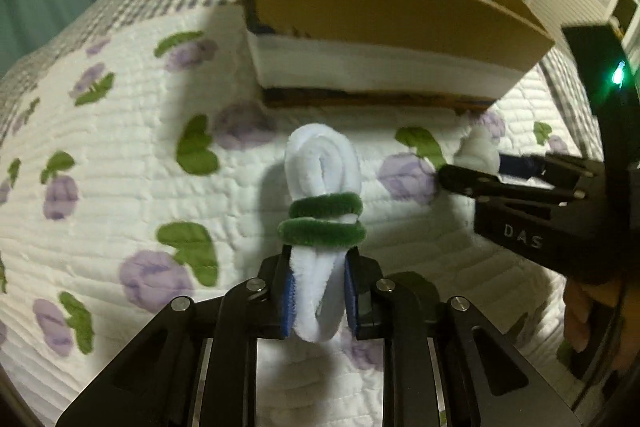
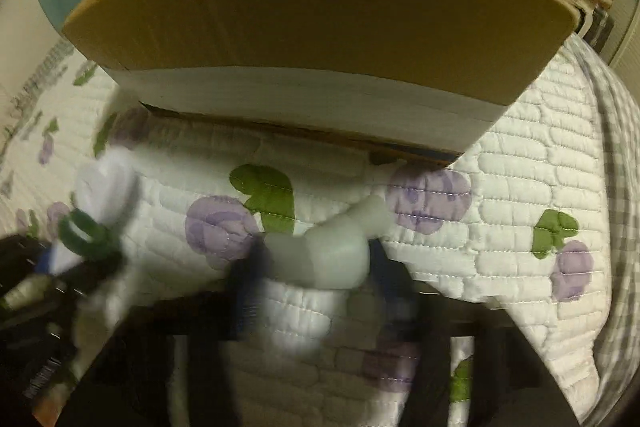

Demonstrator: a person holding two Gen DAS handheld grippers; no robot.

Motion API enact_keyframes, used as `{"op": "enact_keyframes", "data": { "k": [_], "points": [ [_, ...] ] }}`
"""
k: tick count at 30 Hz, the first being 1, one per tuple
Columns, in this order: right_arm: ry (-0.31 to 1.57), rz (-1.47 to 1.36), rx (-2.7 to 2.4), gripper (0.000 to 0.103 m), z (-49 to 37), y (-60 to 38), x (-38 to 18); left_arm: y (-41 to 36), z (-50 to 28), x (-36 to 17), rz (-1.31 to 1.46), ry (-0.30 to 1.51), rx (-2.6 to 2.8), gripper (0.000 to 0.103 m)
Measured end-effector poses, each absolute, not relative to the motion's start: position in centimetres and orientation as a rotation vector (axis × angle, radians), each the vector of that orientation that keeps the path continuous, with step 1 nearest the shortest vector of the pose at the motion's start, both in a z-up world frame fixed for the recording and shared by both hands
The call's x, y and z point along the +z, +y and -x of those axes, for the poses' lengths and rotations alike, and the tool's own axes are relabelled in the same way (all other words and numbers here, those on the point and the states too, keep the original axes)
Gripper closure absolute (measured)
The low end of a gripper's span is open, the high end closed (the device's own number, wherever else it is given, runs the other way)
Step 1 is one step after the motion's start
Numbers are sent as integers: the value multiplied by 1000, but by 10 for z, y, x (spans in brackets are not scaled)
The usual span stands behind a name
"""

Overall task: Organize soft objects
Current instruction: 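Grasp the green-banded white sock bundle with the left tool while the right tool grasps a white sock, then carry the sock bundle and white sock with both tools over the box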

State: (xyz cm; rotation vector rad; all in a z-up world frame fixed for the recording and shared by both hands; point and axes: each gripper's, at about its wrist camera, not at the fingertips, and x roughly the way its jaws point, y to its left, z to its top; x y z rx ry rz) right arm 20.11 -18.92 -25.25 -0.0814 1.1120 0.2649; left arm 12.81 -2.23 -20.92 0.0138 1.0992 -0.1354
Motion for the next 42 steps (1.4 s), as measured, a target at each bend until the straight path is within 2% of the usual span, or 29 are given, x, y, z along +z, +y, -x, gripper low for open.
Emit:
{"op": "enact_keyframes", "data": {
  "k": [1,11,30,42],
  "points": [
    [1116,70,277,76,-201,-189,-252,-20,-128,-206,-10,1092,-135,84],
    [1028,13,264,77,-162,-206,-213,-18,-120,-160,-3,983,-134,84],
    [595,4,247,77,-64,-218,-25,-31,-65,-13,23,648,-170,84],
    [443,8,266,76,-40,-209,40,-28,-57,35,31,519,-146,84]
  ]
}}
